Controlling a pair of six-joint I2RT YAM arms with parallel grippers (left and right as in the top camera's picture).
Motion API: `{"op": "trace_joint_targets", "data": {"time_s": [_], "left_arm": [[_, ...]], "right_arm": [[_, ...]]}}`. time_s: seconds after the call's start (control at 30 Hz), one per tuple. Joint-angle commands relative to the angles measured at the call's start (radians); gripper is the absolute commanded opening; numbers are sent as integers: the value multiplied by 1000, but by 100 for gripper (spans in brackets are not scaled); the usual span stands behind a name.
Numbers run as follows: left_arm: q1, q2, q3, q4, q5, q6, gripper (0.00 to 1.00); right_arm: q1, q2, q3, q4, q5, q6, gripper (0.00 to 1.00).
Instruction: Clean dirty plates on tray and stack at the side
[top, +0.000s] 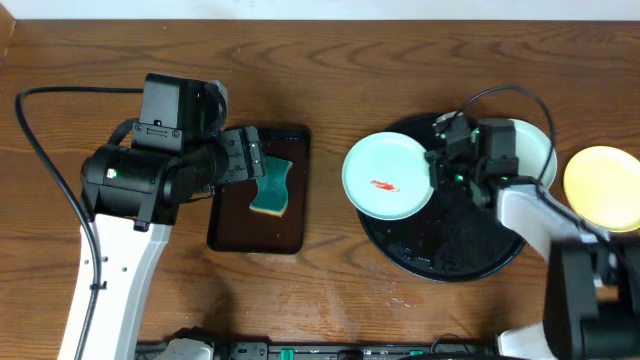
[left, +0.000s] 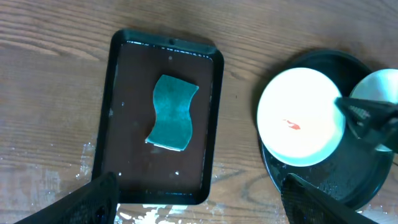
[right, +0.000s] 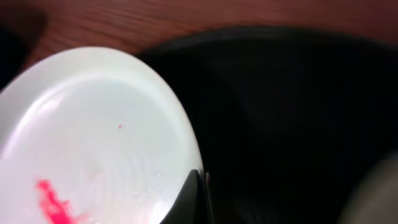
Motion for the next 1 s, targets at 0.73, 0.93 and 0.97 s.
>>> {"op": "trace_joint_targets", "data": {"time_s": [0.73, 0.93, 0.97], "left_arm": [[5, 0, 2, -3, 2, -4, 84], [5, 0, 2, -2, 2, -4, 84], [5, 0, 2, -3, 2, -4, 84]], "right_arm": [[13, -207, -20, -344, 173, 112, 33], [13, -157, -21, -307, 101, -185, 36], [13, -135, -21, -291, 84, -204, 35]]}}
